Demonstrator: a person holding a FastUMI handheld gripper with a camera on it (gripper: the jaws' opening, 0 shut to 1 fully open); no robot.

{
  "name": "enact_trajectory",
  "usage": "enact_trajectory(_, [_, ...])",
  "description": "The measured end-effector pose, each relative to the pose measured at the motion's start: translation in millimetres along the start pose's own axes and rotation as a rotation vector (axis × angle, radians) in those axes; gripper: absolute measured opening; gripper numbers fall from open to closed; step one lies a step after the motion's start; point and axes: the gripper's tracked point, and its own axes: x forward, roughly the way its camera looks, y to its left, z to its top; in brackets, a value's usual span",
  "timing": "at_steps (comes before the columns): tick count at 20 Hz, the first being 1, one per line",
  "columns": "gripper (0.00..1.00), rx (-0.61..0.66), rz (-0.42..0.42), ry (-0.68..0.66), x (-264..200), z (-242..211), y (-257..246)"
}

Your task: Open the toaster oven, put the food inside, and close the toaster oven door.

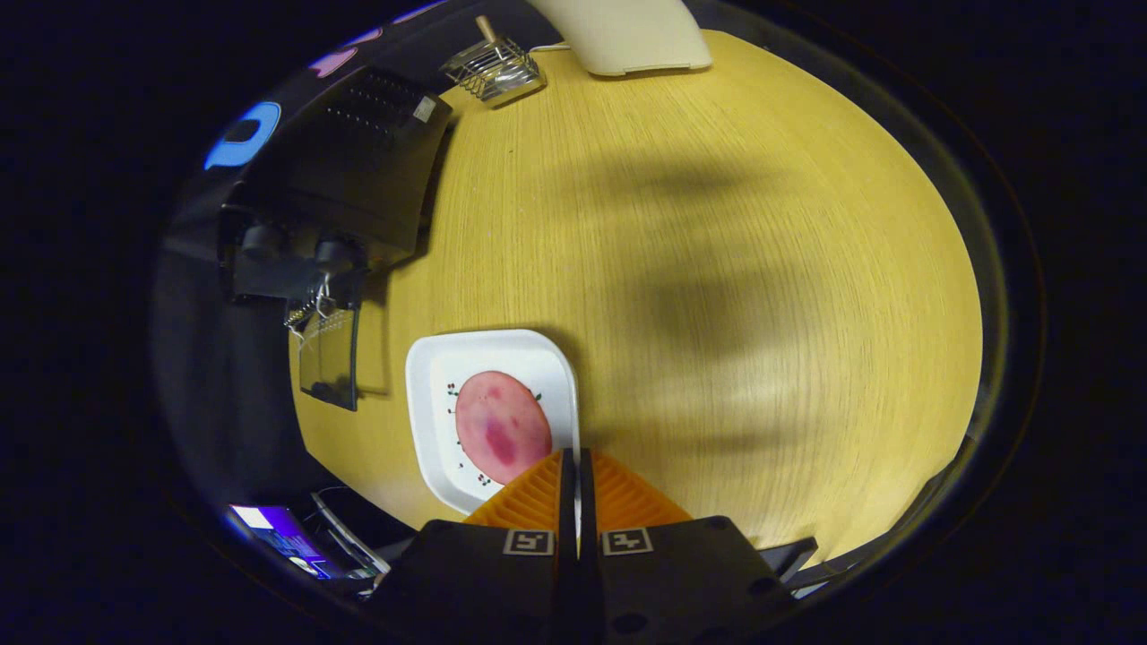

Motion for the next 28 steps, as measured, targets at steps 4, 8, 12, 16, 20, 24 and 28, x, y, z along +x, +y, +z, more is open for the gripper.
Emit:
enact_trajectory(4, [0.05,0.029,0.063,-0.057,-22,-5,14])
enact_trajectory(8, [0.05,0.120,0.141,-0.105,-41,-18,44])
enact_trajectory(12, [0.05,0.190,0.204,-0.144,-47,-37,84])
enact_trajectory(16, [0.05,0.276,0.285,-0.167,-41,-49,139])
enact_trajectory(20, [0.05,0.335,0.302,-0.212,-25,-41,192])
enact_trajectory(24, [0.05,0.429,0.282,-0.307,-6,-17,237])
enact_trajectory(28, [0.05,0.644,0.289,-0.374,29,11,274])
